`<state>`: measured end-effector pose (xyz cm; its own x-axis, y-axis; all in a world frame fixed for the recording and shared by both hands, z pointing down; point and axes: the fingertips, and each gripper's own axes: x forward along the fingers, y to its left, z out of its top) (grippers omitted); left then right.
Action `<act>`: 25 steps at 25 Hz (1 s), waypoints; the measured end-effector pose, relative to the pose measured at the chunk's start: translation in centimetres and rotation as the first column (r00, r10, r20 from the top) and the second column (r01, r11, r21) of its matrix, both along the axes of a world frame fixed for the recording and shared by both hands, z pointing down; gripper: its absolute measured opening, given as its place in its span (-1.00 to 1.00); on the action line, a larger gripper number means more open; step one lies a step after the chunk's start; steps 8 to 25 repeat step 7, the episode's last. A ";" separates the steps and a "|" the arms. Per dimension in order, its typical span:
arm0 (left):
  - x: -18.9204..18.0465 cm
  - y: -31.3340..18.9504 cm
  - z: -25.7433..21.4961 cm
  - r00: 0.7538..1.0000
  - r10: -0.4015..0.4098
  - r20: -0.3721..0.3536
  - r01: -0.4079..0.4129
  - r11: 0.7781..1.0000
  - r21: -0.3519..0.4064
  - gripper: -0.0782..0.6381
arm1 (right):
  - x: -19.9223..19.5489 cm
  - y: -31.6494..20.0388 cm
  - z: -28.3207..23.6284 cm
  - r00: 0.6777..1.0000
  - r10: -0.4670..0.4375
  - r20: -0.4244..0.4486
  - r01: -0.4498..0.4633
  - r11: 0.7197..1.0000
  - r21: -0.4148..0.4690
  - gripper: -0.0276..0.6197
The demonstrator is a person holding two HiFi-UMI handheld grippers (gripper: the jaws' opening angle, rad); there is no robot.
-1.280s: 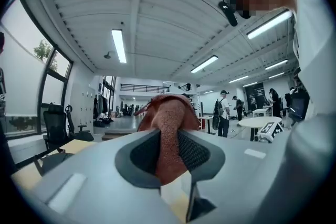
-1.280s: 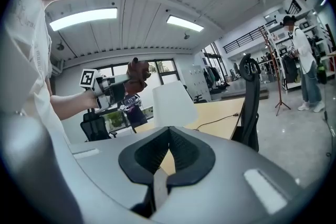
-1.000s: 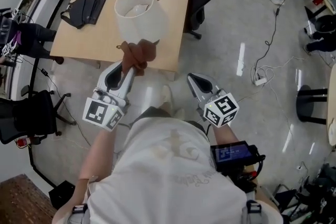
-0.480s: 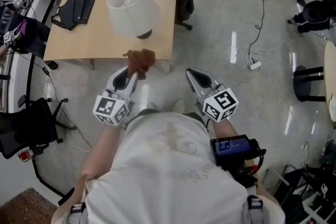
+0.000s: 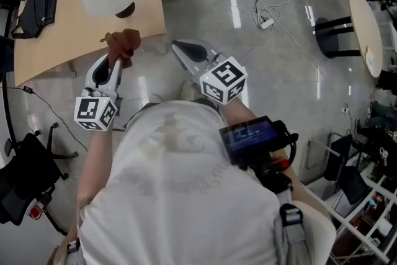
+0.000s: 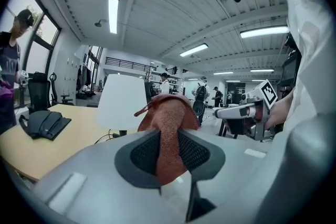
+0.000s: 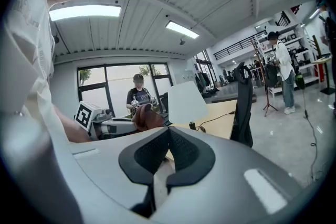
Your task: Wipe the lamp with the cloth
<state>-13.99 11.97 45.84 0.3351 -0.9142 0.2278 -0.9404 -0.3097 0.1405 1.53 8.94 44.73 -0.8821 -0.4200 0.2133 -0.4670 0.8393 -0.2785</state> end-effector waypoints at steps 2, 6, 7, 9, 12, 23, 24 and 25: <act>-0.3 0.3 -0.1 1.000 0.021 0.000 -0.021 1.000 0.008 -0.52 | -0.5 0.5 0.0 1.000 0.014 -0.002 -0.014 1.000 0.003 -0.87; -1.2 0.2 -0.4 0.999 0.038 0.000 -0.038 0.999 0.015 -0.52 | -2.0 0.7 -0.8 0.999 0.030 0.010 -0.030 0.999 0.020 -0.87; -1.5 0.2 -0.5 0.999 0.040 0.001 -0.040 0.999 0.016 -0.52 | -2.4 0.8 -1.0 0.999 0.032 0.014 -0.032 0.999 0.024 -0.87; -1.5 0.2 -0.5 0.999 0.040 0.001 -0.040 0.999 0.016 -0.52 | -2.4 0.8 -1.0 0.999 0.032 0.014 -0.032 0.999 0.024 -0.87; -1.5 0.2 -0.5 0.999 0.040 0.001 -0.040 0.999 0.016 -0.52 | -2.4 0.8 -1.0 0.999 0.032 0.014 -0.032 0.999 0.024 -0.87; -1.5 0.2 -0.5 0.999 0.040 0.001 -0.040 0.999 0.016 -0.52 | -2.4 0.8 -1.0 0.999 0.032 0.014 -0.032 0.999 0.024 -0.87; -1.5 0.2 -0.5 0.999 0.040 0.001 -0.040 0.999 0.016 -0.52 | -2.4 0.8 -1.0 0.999 0.032 0.014 -0.032 0.999 0.024 -0.87; -1.5 0.2 -0.5 0.999 0.040 0.001 -0.040 0.999 0.016 -0.52 | -2.4 0.8 -1.0 0.999 0.032 0.014 -0.032 0.999 0.024 -0.87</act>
